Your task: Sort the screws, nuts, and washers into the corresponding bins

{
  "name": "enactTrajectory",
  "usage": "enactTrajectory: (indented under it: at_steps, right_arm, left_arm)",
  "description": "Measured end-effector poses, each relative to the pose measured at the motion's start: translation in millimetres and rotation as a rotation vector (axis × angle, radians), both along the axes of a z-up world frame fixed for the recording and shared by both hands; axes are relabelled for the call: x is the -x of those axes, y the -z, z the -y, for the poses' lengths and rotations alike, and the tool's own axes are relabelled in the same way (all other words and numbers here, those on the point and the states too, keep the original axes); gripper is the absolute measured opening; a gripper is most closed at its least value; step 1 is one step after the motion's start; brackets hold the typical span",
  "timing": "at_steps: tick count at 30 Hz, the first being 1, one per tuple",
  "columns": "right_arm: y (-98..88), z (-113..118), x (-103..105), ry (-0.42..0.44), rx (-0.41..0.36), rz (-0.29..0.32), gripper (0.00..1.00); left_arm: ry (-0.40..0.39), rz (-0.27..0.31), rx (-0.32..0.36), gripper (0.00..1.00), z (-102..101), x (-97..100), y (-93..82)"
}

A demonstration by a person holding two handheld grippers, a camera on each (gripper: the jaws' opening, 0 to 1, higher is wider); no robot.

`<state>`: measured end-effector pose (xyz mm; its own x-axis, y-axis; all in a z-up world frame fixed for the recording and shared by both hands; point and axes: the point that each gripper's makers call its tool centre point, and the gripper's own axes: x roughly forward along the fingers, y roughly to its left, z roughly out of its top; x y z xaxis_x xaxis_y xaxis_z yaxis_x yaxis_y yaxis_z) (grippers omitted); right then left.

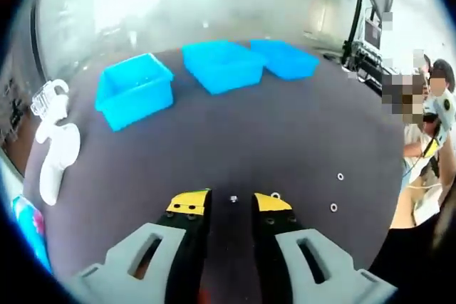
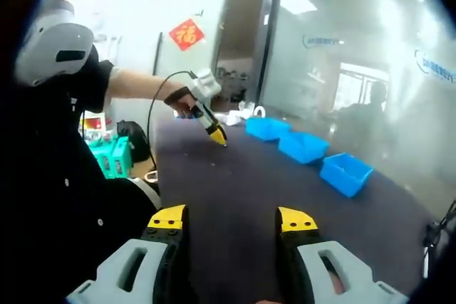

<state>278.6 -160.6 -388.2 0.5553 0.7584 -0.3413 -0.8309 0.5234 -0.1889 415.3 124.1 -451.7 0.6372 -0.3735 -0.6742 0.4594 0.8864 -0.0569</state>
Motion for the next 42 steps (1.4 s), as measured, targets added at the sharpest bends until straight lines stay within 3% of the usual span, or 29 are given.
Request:
enactTrajectory:
  at_steps: [10, 17, 28, 35, 39, 42]
  right_arm:
    - [1.5, -2.1, 1.8, -0.004, 0.003, -0.002, 0.44]
    - [0.2, -2.4, 2.8, -0.004, 0.007, 0.001, 0.44]
    - [-2.5, -5.9, 3.6, -0.007, 0.008, 0.006, 0.44]
    - [-6.7, -7.4, 1.4, 0.015, -0.016, 0.019, 0.44]
    - [-12.0, -8.4, -0.8, 0.037, -0.041, 0.04, 0.44]
    - [-21.8, -10.5, -3.0, 0.065, -0.103, 0.056, 0.44]
  left_arm:
    - [-0.008, 0.007, 0.003, 0.16, 0.4, 0.6, 9.1]
    - [-0.026, 0.036, 0.011, 0.05, -2.3, -0.5, 11.0]
    - [-0.051, 0.069, 0.054, 0.04, -6.0, -3.3, 5.8]
    - [-0.054, 0.201, 0.092, 0.04, -3.8, -8.7, -20.4]
    - [-0.051, 0.312, 0.147, 0.04, 1.5, -12.5, -43.6]
    - [-0.063, 0.384, 0.172, 0.04, 1.9, -13.3, -59.7]
